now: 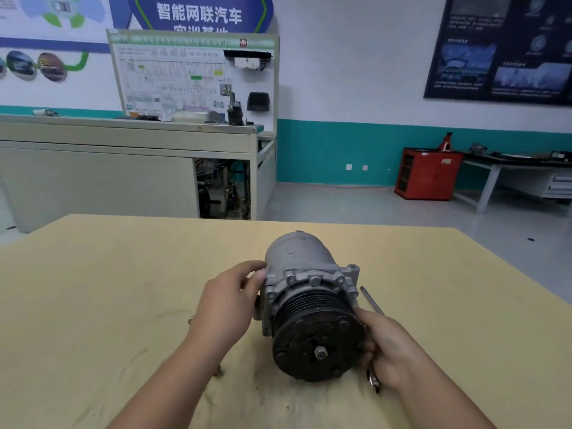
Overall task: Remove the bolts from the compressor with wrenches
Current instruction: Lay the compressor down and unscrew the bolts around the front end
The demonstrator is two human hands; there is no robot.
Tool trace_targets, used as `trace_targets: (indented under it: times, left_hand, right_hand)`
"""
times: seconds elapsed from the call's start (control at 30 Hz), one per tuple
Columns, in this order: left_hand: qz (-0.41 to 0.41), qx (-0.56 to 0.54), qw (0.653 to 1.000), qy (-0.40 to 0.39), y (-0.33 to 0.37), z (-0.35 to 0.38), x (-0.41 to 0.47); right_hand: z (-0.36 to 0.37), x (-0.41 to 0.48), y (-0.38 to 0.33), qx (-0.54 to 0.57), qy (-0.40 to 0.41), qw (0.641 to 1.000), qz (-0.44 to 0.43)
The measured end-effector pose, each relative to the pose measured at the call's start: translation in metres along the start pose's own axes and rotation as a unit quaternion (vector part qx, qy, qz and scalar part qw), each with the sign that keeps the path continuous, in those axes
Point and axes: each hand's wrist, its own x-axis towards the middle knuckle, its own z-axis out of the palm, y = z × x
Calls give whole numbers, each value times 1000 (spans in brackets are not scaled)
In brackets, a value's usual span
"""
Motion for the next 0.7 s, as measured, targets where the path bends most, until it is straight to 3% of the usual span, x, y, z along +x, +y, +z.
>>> trace_targets:
  times: [0.13,0.23,0.43,0.7]
  left_hand:
    - [16,-30,998,49,-10,9,0]
    - [-16,-80,995,51,-18,9,-3]
    - [-72,-237,968,38,-25,7,-10]
    - [-95,-299,949,-23,-23,12,-15]
  right_hand:
    - [2,4,1,38,18,999,-29]
    - [0,9,5,16,23,997,-71]
    - [-2,12,11,-29,37,985,-166]
    - [-9,10,5,-45,109,968,-220]
